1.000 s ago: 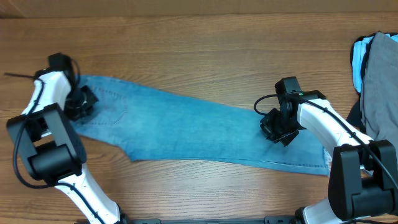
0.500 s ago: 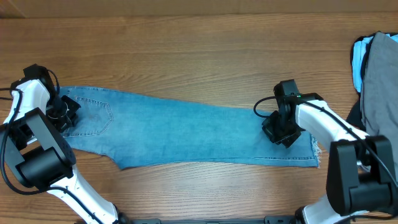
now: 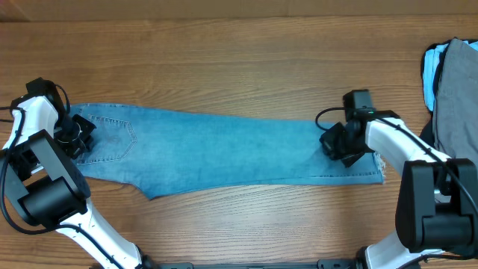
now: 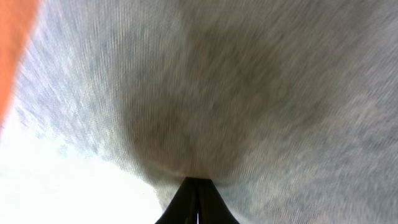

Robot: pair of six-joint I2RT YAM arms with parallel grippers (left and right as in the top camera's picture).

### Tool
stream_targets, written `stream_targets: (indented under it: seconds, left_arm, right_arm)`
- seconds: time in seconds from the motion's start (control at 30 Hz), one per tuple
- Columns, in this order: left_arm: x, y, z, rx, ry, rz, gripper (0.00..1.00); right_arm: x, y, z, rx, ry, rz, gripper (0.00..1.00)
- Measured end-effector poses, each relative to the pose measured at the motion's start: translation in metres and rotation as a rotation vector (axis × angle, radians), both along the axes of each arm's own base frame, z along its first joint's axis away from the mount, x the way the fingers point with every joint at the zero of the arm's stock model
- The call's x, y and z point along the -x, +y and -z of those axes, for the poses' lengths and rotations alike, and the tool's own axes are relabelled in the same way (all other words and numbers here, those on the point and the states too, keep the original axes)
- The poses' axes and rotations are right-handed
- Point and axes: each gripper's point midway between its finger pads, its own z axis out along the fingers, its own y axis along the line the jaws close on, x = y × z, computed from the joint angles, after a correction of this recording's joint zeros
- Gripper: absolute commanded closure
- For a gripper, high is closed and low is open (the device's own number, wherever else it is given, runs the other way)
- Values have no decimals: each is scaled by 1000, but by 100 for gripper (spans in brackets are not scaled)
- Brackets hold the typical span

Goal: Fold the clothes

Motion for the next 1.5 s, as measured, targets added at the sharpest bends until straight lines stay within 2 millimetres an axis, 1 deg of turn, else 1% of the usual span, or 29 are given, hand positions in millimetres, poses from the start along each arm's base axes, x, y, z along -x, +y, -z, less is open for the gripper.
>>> stream_targets:
  seconds: [0.1, 0.17, 0.3, 0.37, 0.5, 0.6, 0.77, 0.87, 0.97, 1.0, 1.07, 1.1, 1.13, 1.17, 1.2, 1.23, 1.27, 1.33, 1.37, 1.4, 1.5]
  left_arm:
    - [-5, -2, 0, -2, -12, 5, 96]
    - [-12, -6, 0, -12, -29, 15, 96]
    - [-31, -13, -1, -38, -80, 42, 96]
    - [-45, -19, -1, -55, -118, 66, 96]
    - [-61, -28, -2, -69, -156, 96, 96]
    - [-65, -33, -2, -71, -164, 108, 96]
    - [-67, -34, -2, -76, -168, 86, 96]
    - [-67, -34, -2, -80, -168, 73, 96]
    - [-67, -34, -2, -80, -166, 74, 96]
    - [-66, -34, -2, -79, -164, 74, 96]
    - [-66, -35, -3, -79, -162, 75, 96]
    - [-65, -35, -4, -76, -157, 78, 96]
    - [-64, -36, -5, -73, -151, 83, 96]
    - [-63, -37, -6, -67, -144, 91, 95]
    - [-61, -37, -7, -63, -134, 99, 91]
    - [-61, -38, -9, -61, -131, 111, 84]
    - [-61, -39, -11, -58, -126, 129, 74]
    - [-62, -40, -19, -60, -130, 145, 17]
    - [-63, -40, -24, -63, -134, 156, 2]
    - [-63, -41, -30, -63, -142, 158, 0]
    - [-66, -45, -48, -50, -180, 166, 0]
  right_arm:
    - [-17, -10, -1, -21, -60, 38, 96]
    - [-22, -14, -1, -24, -76, 50, 96]
    - [-33, -19, -2, -12, -108, 71, 96]
    - [-41, -24, -2, 7, -135, 83, 96]
    - [-53, -32, -3, 51, -180, 100, 96]
    - [-62, -39, -3, 72, -216, 113, 96]
    - [-76, -54, -6, 113, -268, 145, 96]
    - [-82, -64, -11, 140, -271, 156, 86]
    - [-90, -69, -24, 163, -271, 128, 85]
    - [-92, -70, -31, 170, -266, 112, 82]
    - [-101, -73, -49, 188, -270, 85, 71]
    - [-103, -74, -60, 199, -260, 73, 51]
    - [-108, -76, -72, 210, -266, 65, 24]
    - [-111, -79, -84, 224, -267, 62, 4]
    - [-113, -82, -96, 243, -265, 57, 0]
    - [-113, -85, -109, 264, -254, 44, 0]
    - [-111, -88, -119, 280, -244, 33, 0]
    - [-110, -95, -139, 327, -235, -14, 0]
    - [-110, -99, -146, 349, -233, -39, 0]
    - [-108, -105, -152, 378, -225, -75, 0]
    - [-99, -120, -154, 439, -186, -167, 0]
